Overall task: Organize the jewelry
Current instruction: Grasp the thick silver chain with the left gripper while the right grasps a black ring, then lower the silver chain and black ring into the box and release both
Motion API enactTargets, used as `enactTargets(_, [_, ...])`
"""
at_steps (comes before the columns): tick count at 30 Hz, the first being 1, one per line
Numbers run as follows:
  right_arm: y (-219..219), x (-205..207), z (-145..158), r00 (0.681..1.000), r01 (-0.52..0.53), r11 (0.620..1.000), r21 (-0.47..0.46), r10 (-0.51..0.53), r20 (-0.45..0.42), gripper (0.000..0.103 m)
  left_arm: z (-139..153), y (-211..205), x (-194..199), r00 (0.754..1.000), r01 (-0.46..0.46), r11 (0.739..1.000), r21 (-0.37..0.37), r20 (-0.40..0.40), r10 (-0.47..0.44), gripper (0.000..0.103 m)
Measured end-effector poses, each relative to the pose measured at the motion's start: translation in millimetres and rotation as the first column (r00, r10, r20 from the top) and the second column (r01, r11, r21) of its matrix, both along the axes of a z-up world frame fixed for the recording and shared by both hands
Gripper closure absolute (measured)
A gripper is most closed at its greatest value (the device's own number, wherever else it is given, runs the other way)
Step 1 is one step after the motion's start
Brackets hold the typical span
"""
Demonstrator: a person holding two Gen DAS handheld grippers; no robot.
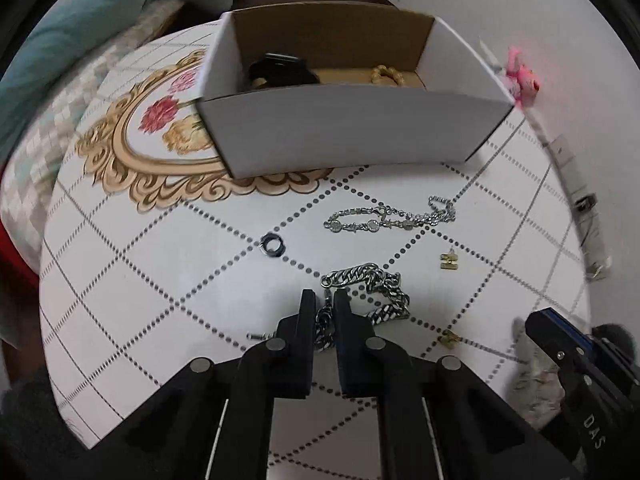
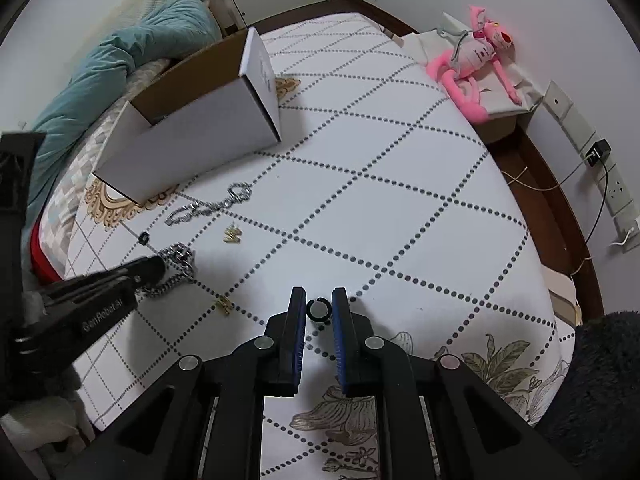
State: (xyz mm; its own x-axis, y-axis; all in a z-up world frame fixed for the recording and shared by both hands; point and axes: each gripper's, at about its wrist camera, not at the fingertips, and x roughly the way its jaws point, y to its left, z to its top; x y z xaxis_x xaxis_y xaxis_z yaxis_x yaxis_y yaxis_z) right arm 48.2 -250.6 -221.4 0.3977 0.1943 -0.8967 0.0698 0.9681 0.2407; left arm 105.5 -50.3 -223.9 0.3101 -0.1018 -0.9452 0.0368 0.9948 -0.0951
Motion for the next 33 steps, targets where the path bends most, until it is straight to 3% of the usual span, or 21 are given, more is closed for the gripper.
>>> enactTargets(14, [-4,17,64,0.996,-0.044,0.988,0.148,0.032,0.083,0.090,88,23,-7,0.990,-0.016,0.987,-0.163,0.138,0.039,0.097])
enactTargets(22, [13,64,119,0.979,-0.138,0.977,0.165,0.109,0.171,0.090,153,32,30,0.971,0.027,0.977,-0.212,0.239,0.025,0.097])
enactTargets(27, [25,111,134,0.972,-0.178,0.975,0.135,0.152,0.179,0.090,159,29,72,0.971,0.046,0.979,-0.198,0.241,0.004,0.097])
enactTargets(33, [39,175,116,0.977,-0.198,0.975,0.097,0.189,0.093,0.090,136,26,128,0.986,0.052,0.980,-0.191,0.166,-0.020,0.097])
